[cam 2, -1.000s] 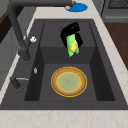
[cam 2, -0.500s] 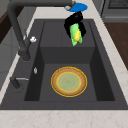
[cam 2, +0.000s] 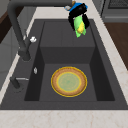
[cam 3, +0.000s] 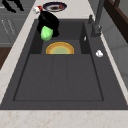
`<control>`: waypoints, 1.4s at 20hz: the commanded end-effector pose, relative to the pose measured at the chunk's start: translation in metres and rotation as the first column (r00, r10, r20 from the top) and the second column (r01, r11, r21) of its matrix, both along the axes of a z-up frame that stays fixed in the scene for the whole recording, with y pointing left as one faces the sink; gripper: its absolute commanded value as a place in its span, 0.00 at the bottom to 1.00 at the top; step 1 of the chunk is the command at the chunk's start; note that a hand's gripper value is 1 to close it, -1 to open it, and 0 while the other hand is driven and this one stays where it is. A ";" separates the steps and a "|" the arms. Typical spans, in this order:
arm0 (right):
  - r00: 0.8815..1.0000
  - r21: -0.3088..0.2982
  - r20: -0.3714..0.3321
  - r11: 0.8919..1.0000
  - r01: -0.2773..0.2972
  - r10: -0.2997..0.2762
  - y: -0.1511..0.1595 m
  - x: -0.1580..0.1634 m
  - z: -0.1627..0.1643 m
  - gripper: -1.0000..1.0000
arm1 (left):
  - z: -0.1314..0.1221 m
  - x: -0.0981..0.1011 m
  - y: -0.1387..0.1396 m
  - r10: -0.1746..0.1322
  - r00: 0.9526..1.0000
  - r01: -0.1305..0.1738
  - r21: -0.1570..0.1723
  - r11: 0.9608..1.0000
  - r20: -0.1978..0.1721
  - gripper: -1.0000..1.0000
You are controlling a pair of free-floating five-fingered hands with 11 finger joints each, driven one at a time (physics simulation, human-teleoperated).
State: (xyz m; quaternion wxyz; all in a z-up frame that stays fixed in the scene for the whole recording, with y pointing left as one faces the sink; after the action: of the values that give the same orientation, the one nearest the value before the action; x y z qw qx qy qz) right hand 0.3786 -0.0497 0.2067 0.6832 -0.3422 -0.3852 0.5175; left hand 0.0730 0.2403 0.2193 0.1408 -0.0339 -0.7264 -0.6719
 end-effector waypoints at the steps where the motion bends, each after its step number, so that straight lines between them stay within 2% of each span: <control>1: 1.000 0.007 -0.015 1.000 0.000 0.000 -0.025 -0.007 0.012 1.00 | 0.000 0.000 0.000 0.000 1.000 0.000 0.000 1.000 0.000 0.50; 10: 1.000 0.014 -0.015 1.000 -0.001 0.001 -0.085 -0.030 0.039 1.00 | 0.000 0.000 0.000 0.000 1.000 0.000 0.000 1.000 0.000 0.50; 28: 1.000 0.045 -0.009 0.999 0.000 0.001 -0.212 -0.080 0.058 1.00 | 0.000 0.000 0.000 0.000 1.000 0.000 0.000 1.000 0.000 0.50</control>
State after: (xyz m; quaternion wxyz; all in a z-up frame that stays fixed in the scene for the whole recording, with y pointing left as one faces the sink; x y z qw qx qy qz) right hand 0.3076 -0.2422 0.2620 0.6877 -0.3321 -0.3898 0.5147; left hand 0.0730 0.2403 0.2193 0.1408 -0.0339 -0.7264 -0.6719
